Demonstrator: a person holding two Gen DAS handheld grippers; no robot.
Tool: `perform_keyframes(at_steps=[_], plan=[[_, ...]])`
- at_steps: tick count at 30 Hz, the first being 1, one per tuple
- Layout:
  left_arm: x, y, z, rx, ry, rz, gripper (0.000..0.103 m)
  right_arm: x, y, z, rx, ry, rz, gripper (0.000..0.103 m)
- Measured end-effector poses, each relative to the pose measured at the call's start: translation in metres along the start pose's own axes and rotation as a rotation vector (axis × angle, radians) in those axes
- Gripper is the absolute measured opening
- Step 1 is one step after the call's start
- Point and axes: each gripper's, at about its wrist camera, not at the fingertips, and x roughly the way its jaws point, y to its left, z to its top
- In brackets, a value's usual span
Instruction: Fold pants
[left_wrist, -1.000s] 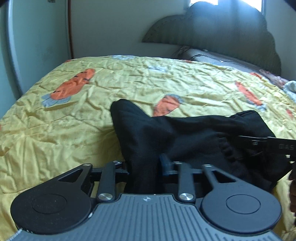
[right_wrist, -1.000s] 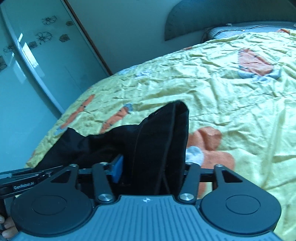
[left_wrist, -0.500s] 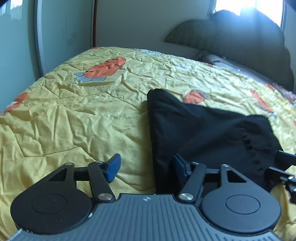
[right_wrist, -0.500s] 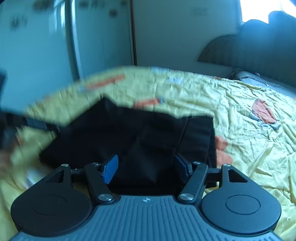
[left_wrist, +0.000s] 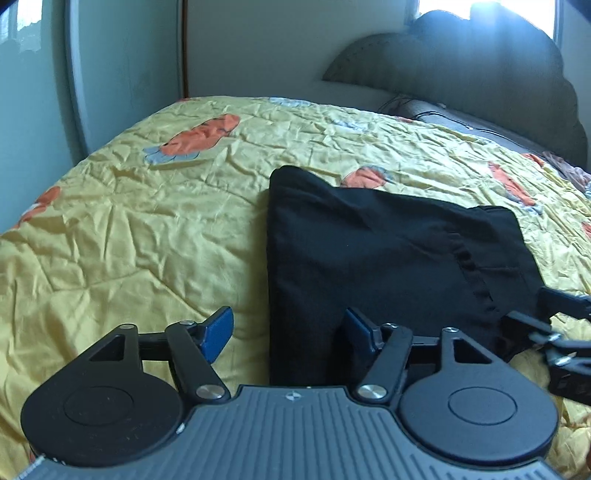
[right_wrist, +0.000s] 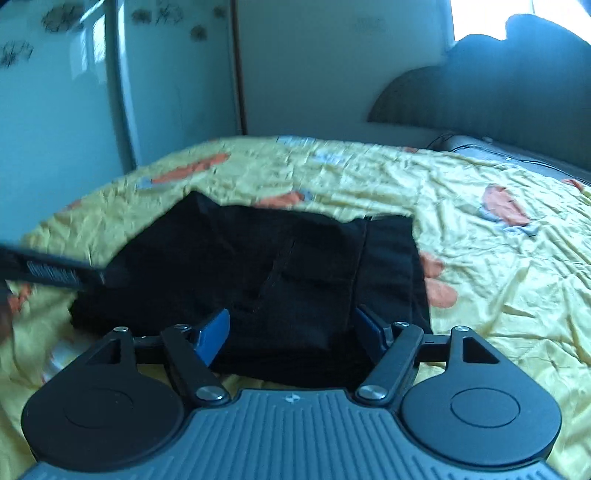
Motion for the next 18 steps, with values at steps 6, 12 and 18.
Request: perform_keyframes(at_steps=[6, 12, 18], plan=[[-0.006, -0.002, -0.003, -0.007, 0.001, 0.005, 0.072, -0.017, 0.002, -0.006, 0.027, -0.004, 0.004, 0.074], [-0.014, -0.004, -0.009, -0.014, 0.008, -0.004, 0.073, -0.026, 0.002, -0.015, 0.103, 0.058, 0.032, 0.085], [-0.024, -0.008, -0.017, -0.007, 0.011, -0.004, 0.075, -0.041, 0.027, -0.019, 0.017, 0.132, -0.013, 0.085]])
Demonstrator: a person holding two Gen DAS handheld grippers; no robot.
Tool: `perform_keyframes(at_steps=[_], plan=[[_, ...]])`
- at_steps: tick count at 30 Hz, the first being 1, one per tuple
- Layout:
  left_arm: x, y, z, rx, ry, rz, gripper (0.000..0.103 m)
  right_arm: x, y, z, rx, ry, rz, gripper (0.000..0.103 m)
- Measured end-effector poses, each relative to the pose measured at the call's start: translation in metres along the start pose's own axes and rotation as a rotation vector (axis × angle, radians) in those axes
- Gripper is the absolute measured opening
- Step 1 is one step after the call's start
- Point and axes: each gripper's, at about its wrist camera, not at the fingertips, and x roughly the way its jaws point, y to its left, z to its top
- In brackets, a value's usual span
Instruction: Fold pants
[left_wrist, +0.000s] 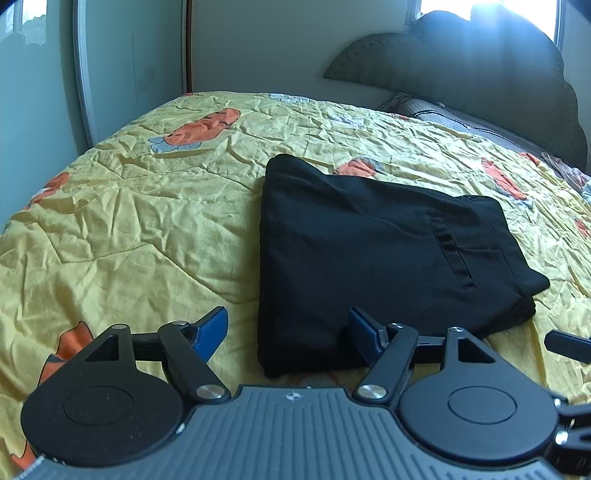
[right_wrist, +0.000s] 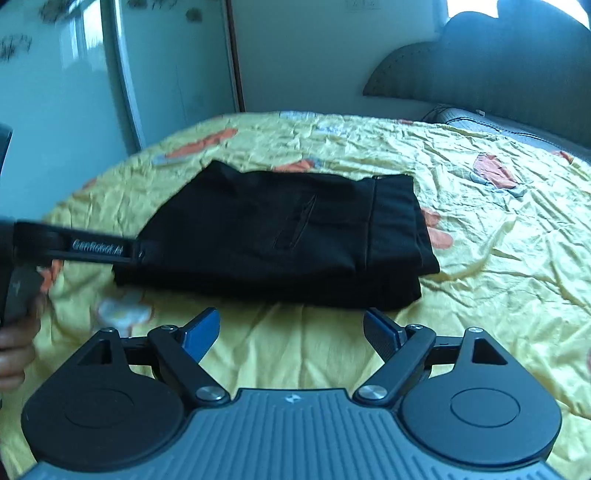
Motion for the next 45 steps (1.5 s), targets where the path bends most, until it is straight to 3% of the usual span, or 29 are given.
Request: perform_keyframes(at_steps=[2, 3, 5, 6, 7, 8, 11, 13, 15, 23, 45], plan=[[-0.004, -0.001, -0.003, 0.002, 0.007, -0.004, 0.077, -0.013, 0.000, 0.004, 0.100, 0.035, 0.075, 0.086], [-0.006, -0.001, -0.005, 0.000, 0.012, -0.011, 0.080, -0.021, -0.008, 0.007, 0.211, 0.054, 0.194, 0.086], [-0.008, 0.001, -0.008, -0.007, 0.025, -0.026, 0.084, -0.029, -0.029, 0.010, 0.434, 0.052, 0.517, 0.091], [-0.008, 0.001, -0.010, -0.012, 0.030, -0.031, 0.084, -0.032, -0.035, 0.010, 0.485, 0.021, 0.594, 0.094], [-0.007, 0.002, -0.012, -0.014, 0.033, -0.031, 0.084, -0.037, -0.037, 0.011, 0.487, -0.014, 0.571, 0.101], [-0.006, 0.002, -0.015, -0.015, 0.036, -0.025, 0.084, -0.041, -0.034, 0.013, 0.444, -0.043, 0.471, 0.103], [-0.006, 0.000, -0.022, -0.018, 0.040, -0.014, 0.084, -0.034, -0.019, 0.012, 0.278, -0.048, 0.083, 0.103], [-0.007, -0.002, -0.027, -0.020, 0.041, -0.014, 0.084, -0.021, -0.012, 0.004, 0.201, -0.049, -0.028, 0.103], [-0.009, -0.005, -0.031, -0.013, 0.037, -0.013, 0.084, -0.010, -0.008, -0.003, 0.170, -0.032, -0.076, 0.103], [-0.010, -0.013, -0.039, 0.026, 0.019, 0.001, 0.088, 0.008, 0.001, -0.022, 0.050, -0.013, -0.137, 0.103], [-0.010, -0.021, -0.056, 0.058, -0.054, 0.052, 0.097, 0.018, 0.003, -0.031, 0.045, 0.025, -0.132, 0.103]])
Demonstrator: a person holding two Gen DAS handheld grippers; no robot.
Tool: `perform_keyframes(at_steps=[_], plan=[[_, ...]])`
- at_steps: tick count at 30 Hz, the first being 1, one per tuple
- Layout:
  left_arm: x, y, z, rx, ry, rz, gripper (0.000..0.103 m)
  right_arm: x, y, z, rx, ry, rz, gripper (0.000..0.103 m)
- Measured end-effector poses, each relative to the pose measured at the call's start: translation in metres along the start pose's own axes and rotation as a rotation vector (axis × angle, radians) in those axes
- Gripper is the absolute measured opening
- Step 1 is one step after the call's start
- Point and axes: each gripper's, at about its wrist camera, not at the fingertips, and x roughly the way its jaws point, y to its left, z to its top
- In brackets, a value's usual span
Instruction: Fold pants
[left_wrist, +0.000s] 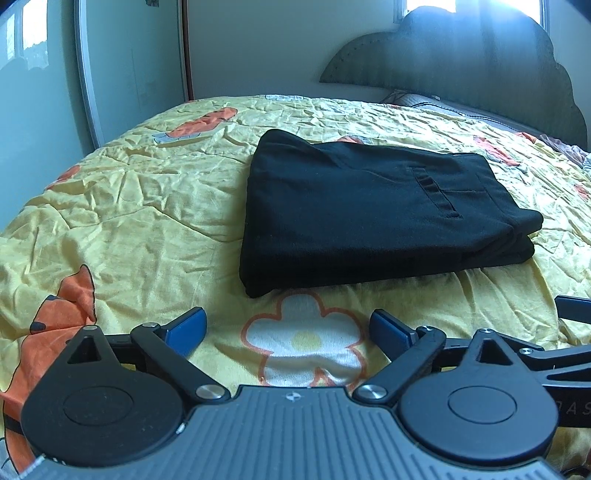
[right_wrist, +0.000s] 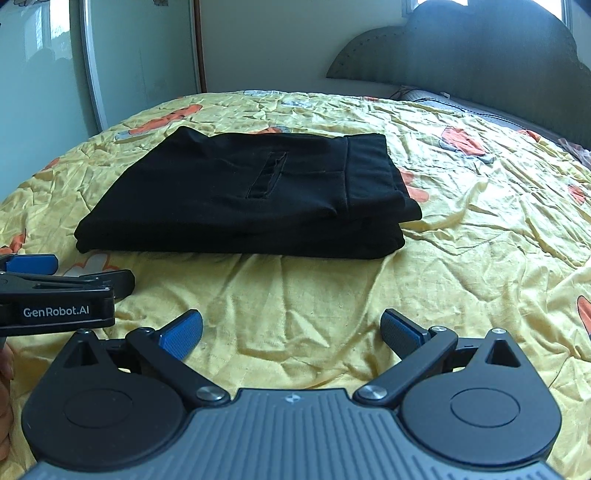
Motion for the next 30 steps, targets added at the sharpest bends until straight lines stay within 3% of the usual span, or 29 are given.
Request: perform_keyframes(at_steps=[30], plan=[[0.0011, 0.0026, -0.0023, -0.010, -0.015, 0.006, 0.102, 0.0031, 0.0033, -0.0025, 0.023, -0.015, -0.026, 0.103]])
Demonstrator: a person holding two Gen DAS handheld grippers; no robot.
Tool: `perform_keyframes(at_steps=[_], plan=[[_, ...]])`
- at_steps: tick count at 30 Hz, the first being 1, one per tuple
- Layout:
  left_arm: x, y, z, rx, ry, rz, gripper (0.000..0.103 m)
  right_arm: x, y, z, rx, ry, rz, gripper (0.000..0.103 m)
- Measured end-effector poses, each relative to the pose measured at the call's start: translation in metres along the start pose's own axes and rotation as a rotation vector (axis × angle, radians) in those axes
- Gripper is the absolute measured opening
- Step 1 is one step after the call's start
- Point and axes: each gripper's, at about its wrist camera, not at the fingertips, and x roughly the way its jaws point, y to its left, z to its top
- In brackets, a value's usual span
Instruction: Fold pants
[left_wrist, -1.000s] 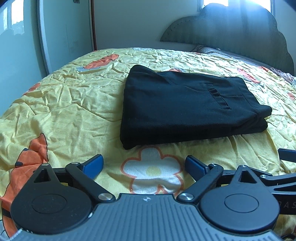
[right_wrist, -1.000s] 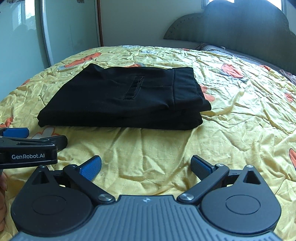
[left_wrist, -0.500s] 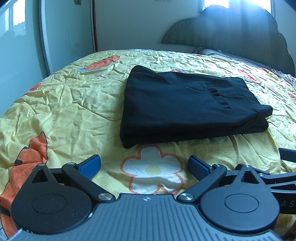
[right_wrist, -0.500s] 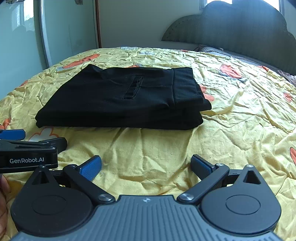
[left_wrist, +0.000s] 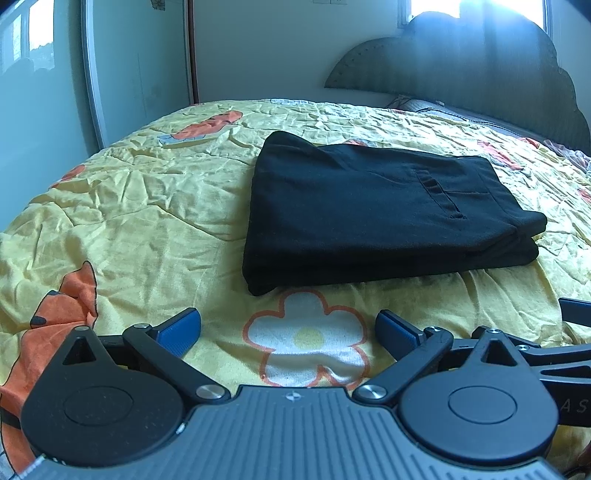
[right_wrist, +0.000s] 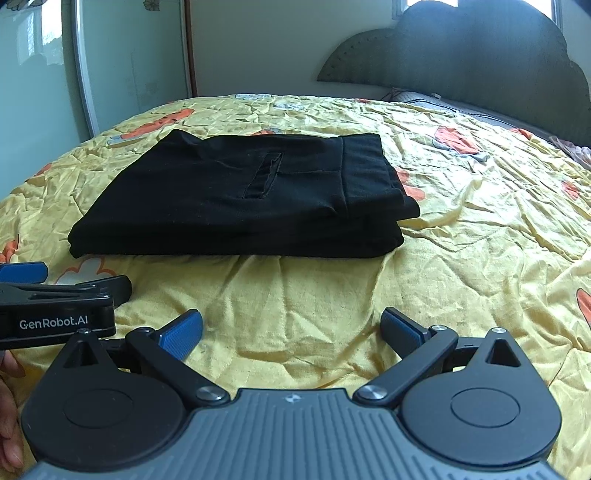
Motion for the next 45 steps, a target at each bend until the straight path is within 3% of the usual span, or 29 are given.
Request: perform_keyframes(at_steps=[45], plan=[[0.0005, 0.0001, -0.0015, -0.006, -0.014, 0.009, 0.103, -0.0009, 0.0012, -0.0030, 0.026, -0.030, -0.034, 0.103]])
